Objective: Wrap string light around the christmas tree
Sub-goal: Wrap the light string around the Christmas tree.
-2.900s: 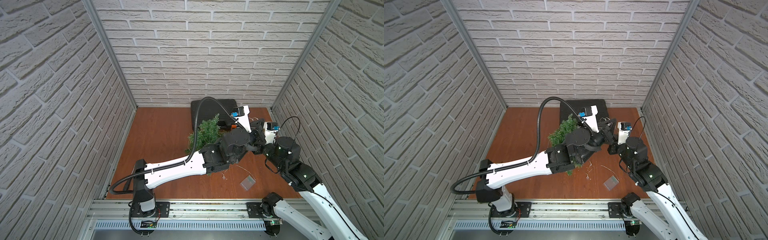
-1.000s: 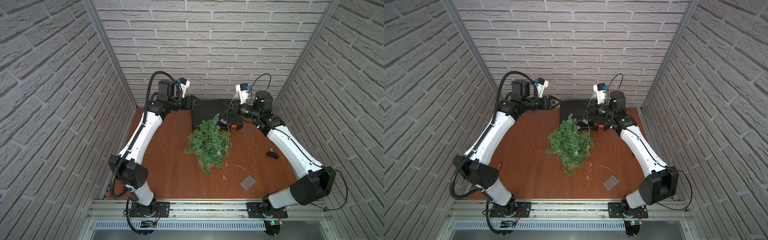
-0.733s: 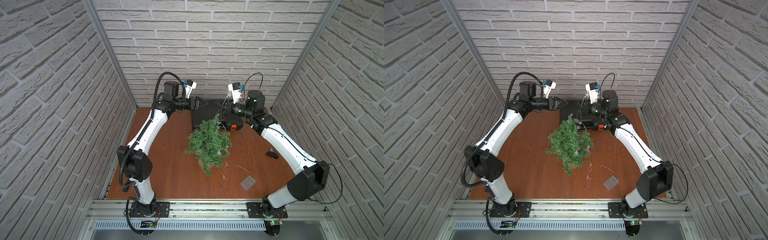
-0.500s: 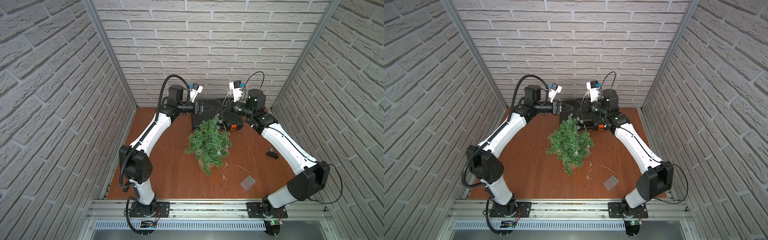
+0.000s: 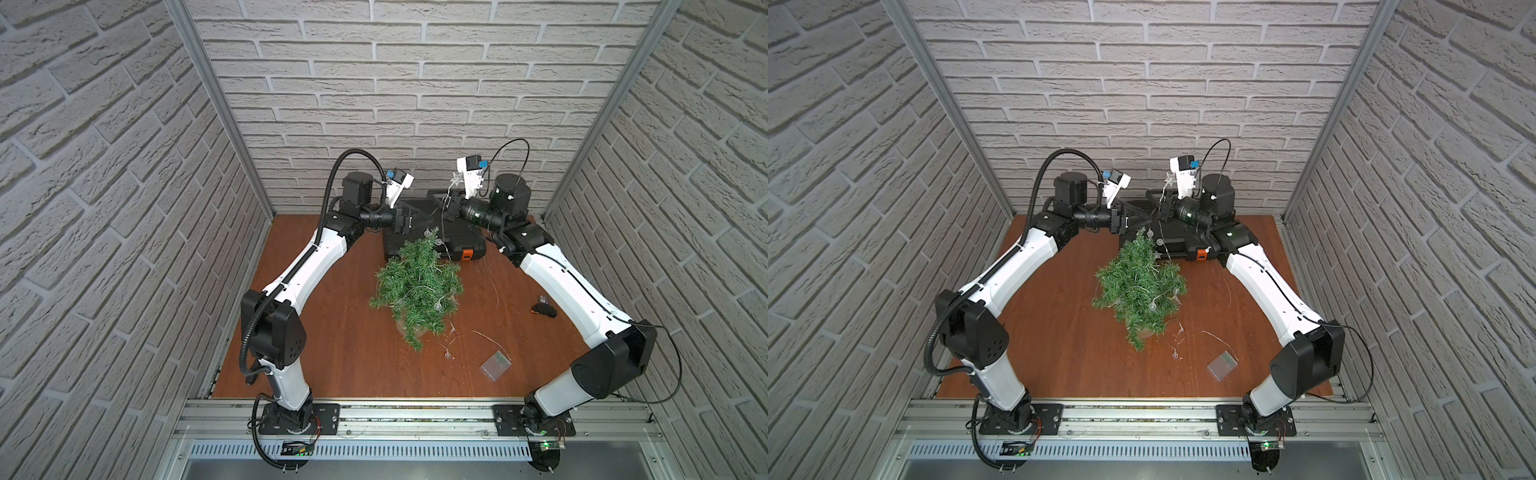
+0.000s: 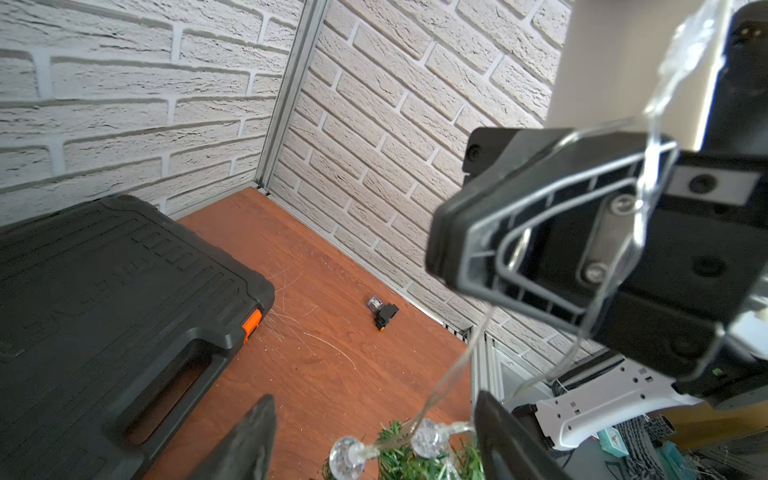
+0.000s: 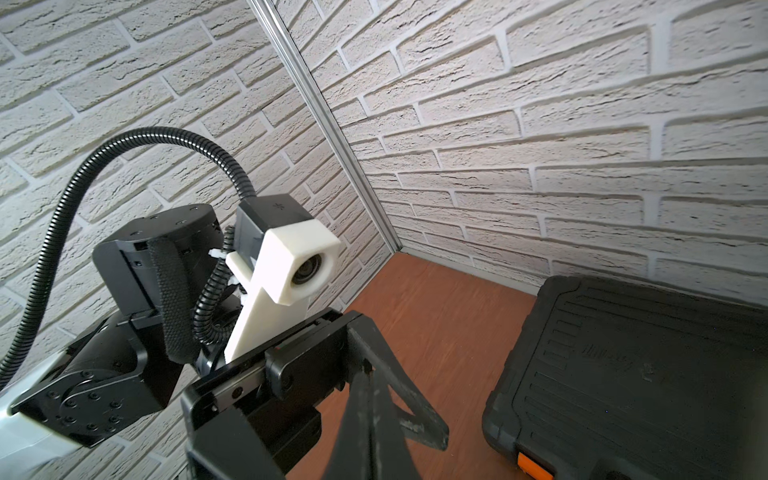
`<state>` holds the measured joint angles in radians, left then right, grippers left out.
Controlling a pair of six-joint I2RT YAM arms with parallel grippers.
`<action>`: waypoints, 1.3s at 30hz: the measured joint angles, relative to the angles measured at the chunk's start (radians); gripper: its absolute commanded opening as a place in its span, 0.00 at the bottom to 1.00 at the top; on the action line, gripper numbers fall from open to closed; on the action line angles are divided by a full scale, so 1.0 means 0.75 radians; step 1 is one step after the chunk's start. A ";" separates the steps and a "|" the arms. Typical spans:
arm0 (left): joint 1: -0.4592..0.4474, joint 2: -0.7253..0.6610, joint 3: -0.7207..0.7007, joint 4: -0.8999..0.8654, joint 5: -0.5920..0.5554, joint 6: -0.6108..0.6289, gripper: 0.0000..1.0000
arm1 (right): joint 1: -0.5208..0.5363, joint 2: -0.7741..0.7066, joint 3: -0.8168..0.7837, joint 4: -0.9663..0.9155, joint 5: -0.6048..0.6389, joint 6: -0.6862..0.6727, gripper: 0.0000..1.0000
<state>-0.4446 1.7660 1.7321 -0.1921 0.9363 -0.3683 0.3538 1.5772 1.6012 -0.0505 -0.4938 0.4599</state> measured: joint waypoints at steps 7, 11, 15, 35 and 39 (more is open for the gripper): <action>-0.015 0.001 0.000 0.012 0.006 0.002 0.64 | 0.013 0.011 0.012 -0.008 0.001 0.007 0.03; -0.021 0.001 0.000 0.037 0.006 0.001 0.52 | 0.024 0.011 0.017 -0.007 0.001 0.017 0.03; -0.026 0.001 -0.007 0.080 -0.001 -0.009 0.31 | 0.030 0.011 0.017 -0.007 0.001 0.032 0.03; -0.015 -0.082 -0.126 0.217 -0.382 0.010 0.00 | 0.031 -0.012 0.009 -0.048 0.005 0.042 0.27; -0.004 -0.083 -0.124 0.216 -0.487 -0.007 0.00 | 0.031 -0.028 0.007 -0.105 0.005 0.009 0.30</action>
<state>-0.4477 1.7035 1.6390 -0.0303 0.5709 -0.3733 0.3771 1.5558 1.6062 -0.1295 -0.4904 0.4667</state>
